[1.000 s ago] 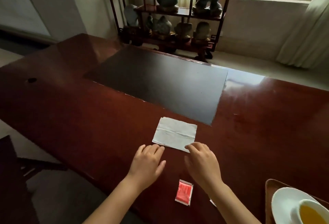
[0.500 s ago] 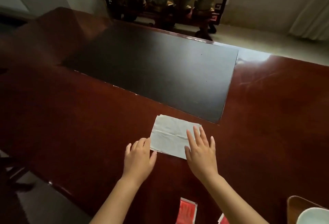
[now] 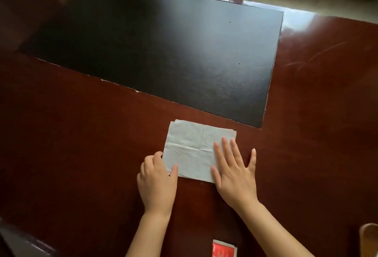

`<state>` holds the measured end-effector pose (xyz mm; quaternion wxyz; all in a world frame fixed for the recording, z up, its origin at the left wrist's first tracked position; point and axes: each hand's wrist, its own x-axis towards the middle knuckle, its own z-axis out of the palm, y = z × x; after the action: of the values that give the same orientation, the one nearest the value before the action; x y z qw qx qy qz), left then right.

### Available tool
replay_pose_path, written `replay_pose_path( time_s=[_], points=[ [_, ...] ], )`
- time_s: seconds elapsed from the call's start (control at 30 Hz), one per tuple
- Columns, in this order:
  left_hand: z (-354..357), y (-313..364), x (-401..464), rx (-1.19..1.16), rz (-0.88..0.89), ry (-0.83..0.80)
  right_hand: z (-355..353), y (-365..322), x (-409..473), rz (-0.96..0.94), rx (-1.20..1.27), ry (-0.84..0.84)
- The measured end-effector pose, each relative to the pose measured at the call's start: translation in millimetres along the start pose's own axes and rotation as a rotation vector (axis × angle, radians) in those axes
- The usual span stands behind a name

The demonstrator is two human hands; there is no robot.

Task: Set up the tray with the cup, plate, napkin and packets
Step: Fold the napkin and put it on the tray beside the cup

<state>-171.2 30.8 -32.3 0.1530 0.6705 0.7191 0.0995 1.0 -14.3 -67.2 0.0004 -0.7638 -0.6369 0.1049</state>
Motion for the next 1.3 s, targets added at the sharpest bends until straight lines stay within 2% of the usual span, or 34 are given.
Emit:
replay_pose_path(
  time_s=[0.17, 0.43, 0.6, 0.73, 0.77, 0.83, 0.93, 1.0, 1.07, 1.13, 1.2, 1.3],
  points=[
    [3.7, 0.7, 9.4, -0.178, -0.135, -0.003, 6.1, 1.6, 1.2, 0.0, -0.004, 0.015],
    [-6.5, -0.1, 8.3, -0.587, -0.089, 0.001, 0.3, 4.4, -4.2, 0.004, 0.059, 0.081],
    [-12.7, 8.5, 3.7, -0.673, 0.08, -0.069, -4.3, 4.6, -4.9, -0.001, 0.147, 0.109],
    [-11.4, 16.9, -7.1, -0.74, 0.332, -0.244, -13.2, 10.7, -5.4, 0.173, 0.402, 0.3],
    [-10.9, 17.2, -8.6, -0.783, 0.369, -0.257, -16.3, 13.6, -7.1, 0.219, 0.46, 0.348],
    [-8.7, 16.4, -3.4, -0.794, 0.426, -0.183, -22.1, 18.7, -11.2, 0.267, 0.518, 0.428],
    [-0.9, 17.1, 22.8, -0.59, 0.53, -0.073, -28.3, 20.6, -14.6, 0.196, 0.453, 0.5],
    [9.2, 20.6, 40.4, -0.333, 0.657, -0.146, -29.1, 17.6, -14.2, 0.097, 0.362, 0.48],
    [22.5, 23.0, 51.2, -0.072, 0.787, -0.263, -26.1, 12.8, -11.3, 0.018, 0.236, 0.374],
    [32.7, 22.7, 56.6, 0.133, 0.898, -0.31, -20.0, 9.2, -7.4, -0.012, 0.118, 0.219],
    [38.0, 22.2, 60.6, 0.242, 0.967, -0.33, -12.0, 9.5, -4.2, -0.013, 0.039, 0.091],
    [42.4, 20.7, 65.3, 0.286, 0.977, -0.347, -2.7, 12.8, -1.3, -0.01, -0.015, 0.02]
  ],
)
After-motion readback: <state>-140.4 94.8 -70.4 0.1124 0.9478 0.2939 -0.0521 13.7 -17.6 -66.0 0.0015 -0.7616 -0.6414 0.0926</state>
